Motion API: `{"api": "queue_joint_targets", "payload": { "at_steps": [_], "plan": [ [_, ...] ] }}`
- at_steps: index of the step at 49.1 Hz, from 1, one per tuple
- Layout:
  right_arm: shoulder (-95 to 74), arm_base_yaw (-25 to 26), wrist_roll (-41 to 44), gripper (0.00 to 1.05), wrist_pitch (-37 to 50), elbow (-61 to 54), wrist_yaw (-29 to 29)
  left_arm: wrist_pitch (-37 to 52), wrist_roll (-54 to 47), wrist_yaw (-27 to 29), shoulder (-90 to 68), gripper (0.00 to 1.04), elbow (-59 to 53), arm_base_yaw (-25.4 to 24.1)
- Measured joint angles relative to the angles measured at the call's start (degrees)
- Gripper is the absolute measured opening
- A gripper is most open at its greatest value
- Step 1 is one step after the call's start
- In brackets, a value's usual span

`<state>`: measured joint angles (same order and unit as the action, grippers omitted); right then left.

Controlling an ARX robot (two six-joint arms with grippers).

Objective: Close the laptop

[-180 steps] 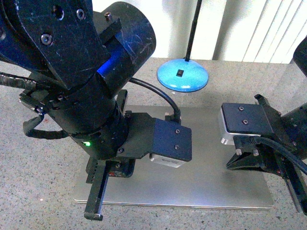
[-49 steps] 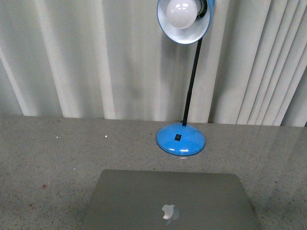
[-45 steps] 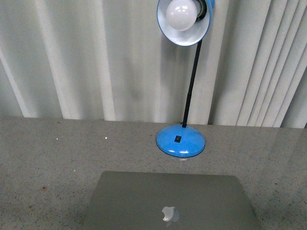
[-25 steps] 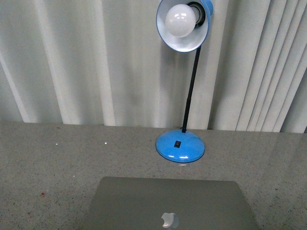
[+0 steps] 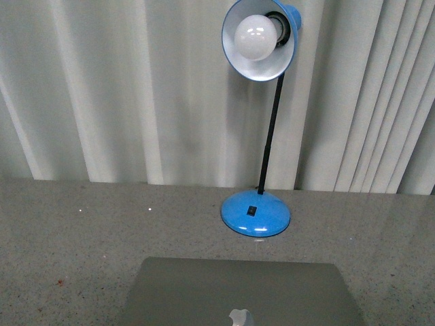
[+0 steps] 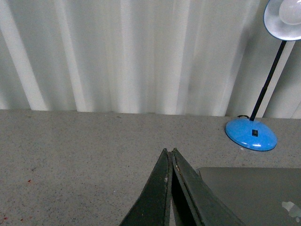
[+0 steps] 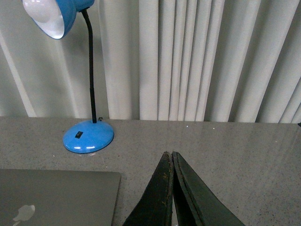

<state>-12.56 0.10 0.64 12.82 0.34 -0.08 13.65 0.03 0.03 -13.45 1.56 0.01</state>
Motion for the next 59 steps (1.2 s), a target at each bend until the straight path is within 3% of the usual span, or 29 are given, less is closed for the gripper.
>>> {"api": "queue_joint_targets", "payload": {
  "at_steps": [9,14,17,33,35,42,59],
  "plan": [
    [2.9,0.0,0.0,0.03,-3.0,0.0,0.0,-2.9,0.0,0.0,2.9,0.04,0.0,0.0],
    [10.1,0.0,0.0,0.03,-12.2,0.0,-0.1,-7.7,0.0,0.1,6.8,0.04,0.0,0.0],
    [12.0,0.0,0.0,0.03,-12.5,0.0,0.0,-12.9,0.0,0.0,10.9,0.04,0.0,0.0],
    [12.3,0.0,0.0,0.03,-12.8,0.0,0.0,-13.6,0.0,0.0,13.3,0.04,0.0,0.0],
    [12.3,0.0,0.0,0.08,-12.8,0.0,0.0,-13.6,0.1,0.0,13.3,0.04,0.0,0.0],
    [12.3,0.0,0.0,0.40,-12.8,0.0,0.0,-13.6,0.1,0.0,13.3,0.38,0.0,0.0],
    [12.3,0.0,0.0,0.95,-12.8,0.0,0.0,-13.6,0.1,0.0,13.3,0.91,0.0,0.0]
  ]
}}
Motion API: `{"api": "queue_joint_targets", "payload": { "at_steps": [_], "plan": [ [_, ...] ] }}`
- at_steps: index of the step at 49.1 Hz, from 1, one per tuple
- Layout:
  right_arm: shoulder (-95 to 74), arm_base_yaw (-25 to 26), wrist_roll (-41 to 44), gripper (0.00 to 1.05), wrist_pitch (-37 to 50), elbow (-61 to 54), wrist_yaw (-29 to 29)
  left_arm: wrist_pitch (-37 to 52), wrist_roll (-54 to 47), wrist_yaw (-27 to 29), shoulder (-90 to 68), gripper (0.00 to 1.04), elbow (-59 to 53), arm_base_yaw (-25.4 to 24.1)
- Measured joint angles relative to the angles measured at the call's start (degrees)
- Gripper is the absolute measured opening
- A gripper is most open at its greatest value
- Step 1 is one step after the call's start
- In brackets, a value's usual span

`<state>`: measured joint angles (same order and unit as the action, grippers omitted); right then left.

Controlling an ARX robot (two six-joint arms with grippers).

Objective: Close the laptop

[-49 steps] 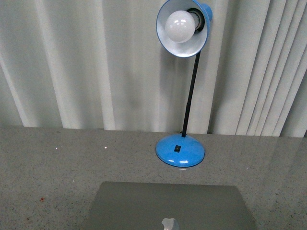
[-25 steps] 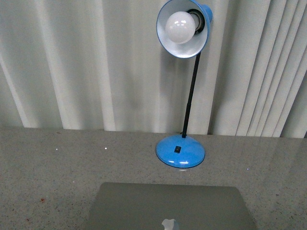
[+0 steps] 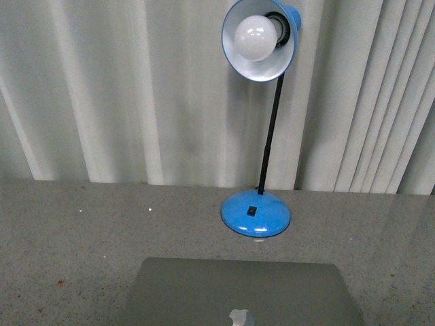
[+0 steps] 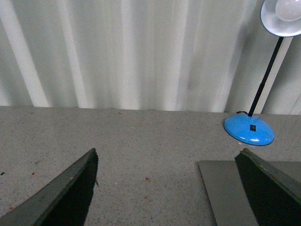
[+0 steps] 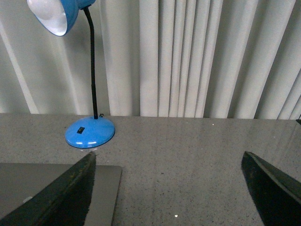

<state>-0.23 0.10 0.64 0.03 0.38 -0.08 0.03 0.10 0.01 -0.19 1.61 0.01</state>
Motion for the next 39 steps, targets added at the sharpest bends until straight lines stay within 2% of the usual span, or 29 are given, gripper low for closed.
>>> {"api": "queue_joint_targets", "payload": {
  "at_steps": [3,6,39],
  "plan": [
    [0.0,0.0,0.0,0.99,0.0,0.0,0.0,0.0,0.0,0.0,0.0,1.00,0.0,0.0],
    [0.0,0.0,0.0,0.97,0.0,0.0,0.0,0.0,0.0,0.0,0.0,0.97,0.0,0.0],
    [0.0,0.0,0.0,0.97,0.0,0.0,0.0,0.0,0.0,0.0,0.0,0.98,0.0,0.0]
  ]
}}
